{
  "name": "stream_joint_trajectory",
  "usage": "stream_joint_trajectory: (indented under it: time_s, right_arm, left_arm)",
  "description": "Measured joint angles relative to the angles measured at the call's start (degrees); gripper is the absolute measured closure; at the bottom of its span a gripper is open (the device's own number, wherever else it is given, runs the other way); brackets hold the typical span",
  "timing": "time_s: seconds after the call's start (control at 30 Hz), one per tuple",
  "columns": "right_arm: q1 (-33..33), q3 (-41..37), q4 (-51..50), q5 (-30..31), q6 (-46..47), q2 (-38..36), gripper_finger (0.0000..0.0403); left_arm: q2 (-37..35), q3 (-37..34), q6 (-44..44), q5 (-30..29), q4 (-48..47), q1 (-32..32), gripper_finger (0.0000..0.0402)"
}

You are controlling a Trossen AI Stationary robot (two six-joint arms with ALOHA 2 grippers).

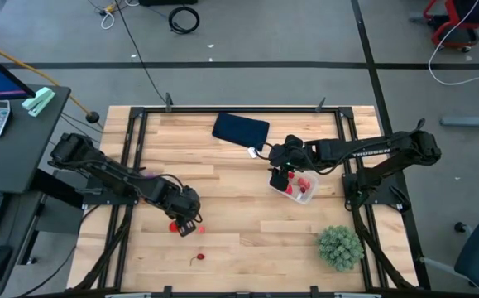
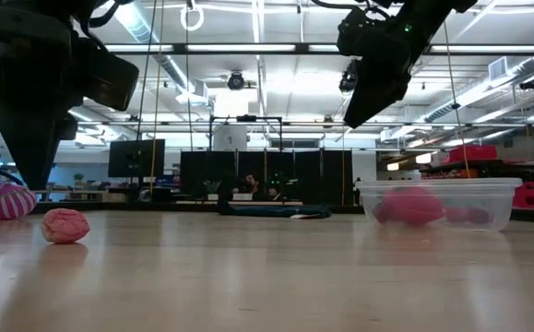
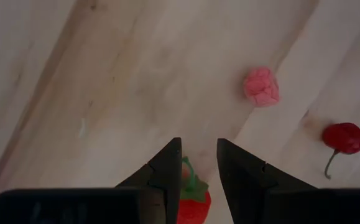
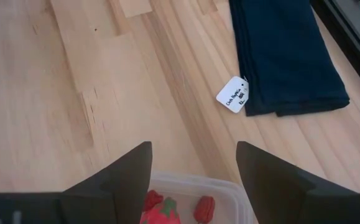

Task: Pick and placing Produce into tupperware
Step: Put the strawberry into the transparent bin

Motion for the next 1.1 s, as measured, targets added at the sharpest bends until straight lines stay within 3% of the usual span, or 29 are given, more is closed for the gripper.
stream_joint_trajectory:
  time_s: [0.7, 0.83, 1.0, 1.1]
  right_arm:
    - [0.0, 0.0, -0.1, 0.0, 0.0, 0.0, 0.0160]
    - [0.0, 0.0, -0.1, 0.0, 0.0, 0.0, 0.0160]
    - [0.0, 0.0, 0.0, 0.0, 0.0, 0.0, 0.0160]
    - [0.0, 0.0, -0.9, 0.0, -0.7, 0.0, 0.0160]
  left_arm:
    - [5.8, 0.0, -0.1, -0.4, -1.8, -1.9, 0.0297]
    - [6.0, 0.0, 1.8, -0.4, -1.7, -1.9, 0.0322]
    - [6.0, 0.3, 5.6, -0.6, -1.0, -1.9, 0.0390]
    - [6.0, 1.4, 7.8, -3.0, 1.0, -1.3, 0.0390]
